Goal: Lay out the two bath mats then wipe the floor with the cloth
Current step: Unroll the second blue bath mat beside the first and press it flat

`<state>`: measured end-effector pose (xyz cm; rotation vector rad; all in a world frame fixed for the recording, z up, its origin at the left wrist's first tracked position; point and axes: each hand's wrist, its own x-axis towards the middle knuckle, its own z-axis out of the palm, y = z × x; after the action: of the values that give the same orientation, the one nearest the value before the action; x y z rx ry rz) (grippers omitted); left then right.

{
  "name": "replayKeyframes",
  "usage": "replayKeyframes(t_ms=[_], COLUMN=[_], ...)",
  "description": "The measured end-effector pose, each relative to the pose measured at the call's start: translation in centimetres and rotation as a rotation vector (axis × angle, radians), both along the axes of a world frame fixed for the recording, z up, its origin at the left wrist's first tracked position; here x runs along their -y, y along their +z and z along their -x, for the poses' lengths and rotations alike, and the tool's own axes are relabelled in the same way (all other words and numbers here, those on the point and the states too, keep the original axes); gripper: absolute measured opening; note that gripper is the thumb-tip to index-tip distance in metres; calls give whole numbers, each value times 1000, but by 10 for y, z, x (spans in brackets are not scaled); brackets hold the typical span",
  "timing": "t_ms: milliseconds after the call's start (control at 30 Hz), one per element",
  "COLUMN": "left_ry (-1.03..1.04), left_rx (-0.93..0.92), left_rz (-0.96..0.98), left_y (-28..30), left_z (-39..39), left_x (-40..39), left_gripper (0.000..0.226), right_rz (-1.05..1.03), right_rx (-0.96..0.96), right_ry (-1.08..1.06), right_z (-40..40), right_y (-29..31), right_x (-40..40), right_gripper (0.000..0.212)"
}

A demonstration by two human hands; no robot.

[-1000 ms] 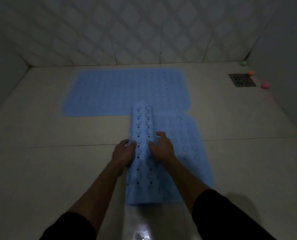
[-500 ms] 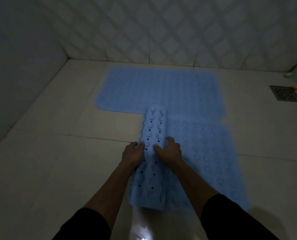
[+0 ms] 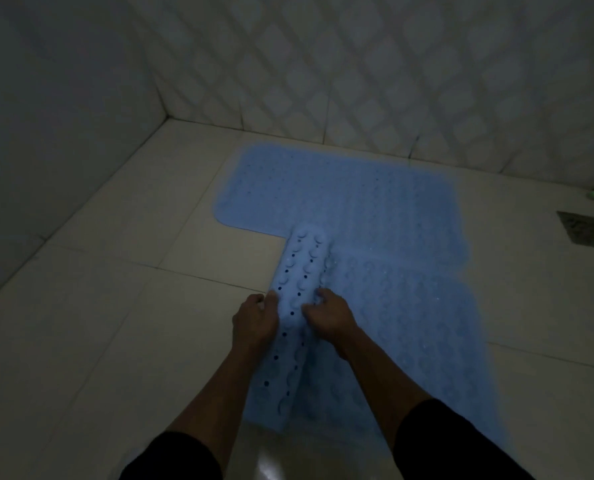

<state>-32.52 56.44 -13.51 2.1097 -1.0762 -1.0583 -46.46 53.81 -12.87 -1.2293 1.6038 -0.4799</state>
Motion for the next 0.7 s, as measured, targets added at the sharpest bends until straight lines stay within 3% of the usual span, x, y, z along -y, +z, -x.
replayKeyframes(t_ms=[67,267,500,700], left_ry=[-47,-12,-70,19], left_rx=[27,125,211,313], left_rz=[-6,-14,31,49], left_y=[3,-1,-12,-24], left_z=[-6,-38,-66,-94], left_x=[-3,-13,-4,0], left_gripper=[55,50,70,43], right_rz=[6,59,51,85], right_rx=[-3,112,85,122], right_ry=[38,39,95,237], right_z=[-12,-56,-86,-118], right_y=[2,-7,-13,-16], right_x=[4,8,26,34], right_gripper=[63,44,51,47])
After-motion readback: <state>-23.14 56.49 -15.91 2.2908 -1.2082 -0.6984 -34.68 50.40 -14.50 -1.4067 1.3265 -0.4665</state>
